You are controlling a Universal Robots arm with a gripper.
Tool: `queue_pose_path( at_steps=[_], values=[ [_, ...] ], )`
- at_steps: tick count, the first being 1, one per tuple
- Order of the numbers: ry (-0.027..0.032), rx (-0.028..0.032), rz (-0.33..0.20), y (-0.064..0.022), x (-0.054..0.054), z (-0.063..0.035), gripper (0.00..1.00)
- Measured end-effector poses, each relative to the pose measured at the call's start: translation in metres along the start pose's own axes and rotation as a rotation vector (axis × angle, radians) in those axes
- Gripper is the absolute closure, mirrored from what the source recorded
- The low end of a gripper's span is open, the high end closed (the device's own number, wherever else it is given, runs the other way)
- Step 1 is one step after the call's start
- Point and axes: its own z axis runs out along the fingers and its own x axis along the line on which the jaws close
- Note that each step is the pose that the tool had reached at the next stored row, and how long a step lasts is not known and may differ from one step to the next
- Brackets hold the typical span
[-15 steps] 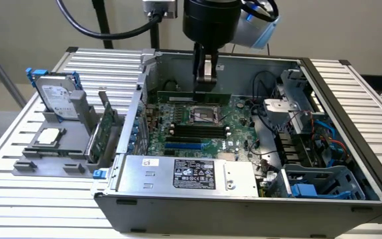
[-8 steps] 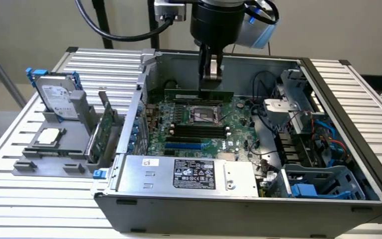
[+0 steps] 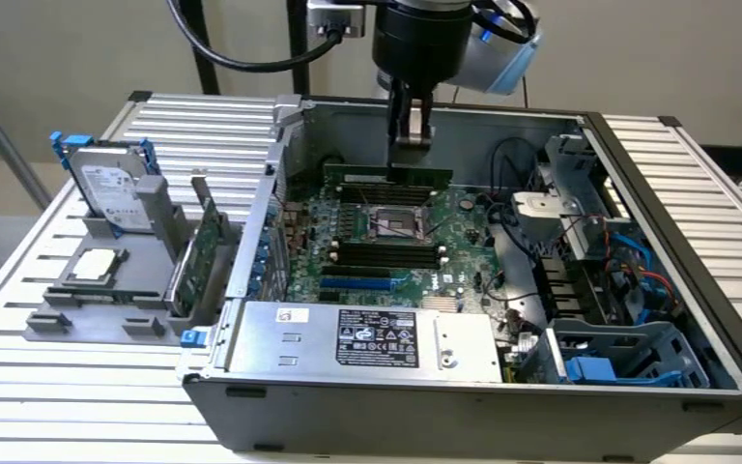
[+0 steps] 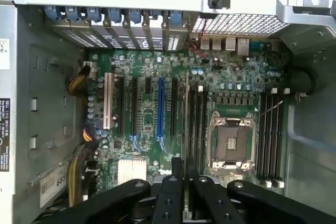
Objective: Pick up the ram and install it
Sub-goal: 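Pick up the ram and move it above insertion slot, then insert the ram into the slot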
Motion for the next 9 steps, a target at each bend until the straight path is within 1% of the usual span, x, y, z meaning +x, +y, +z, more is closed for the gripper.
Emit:
queue_pose_path(
  at_steps=[5,9],
  values=[
    [-0.0002,0.0001,0.006,-0.0015,-0.0089,0.0015,1.0],
    [-0.0003,-0.0001,0.009,-0.0017,-0.01,0.0016,1.0]
  ],
)
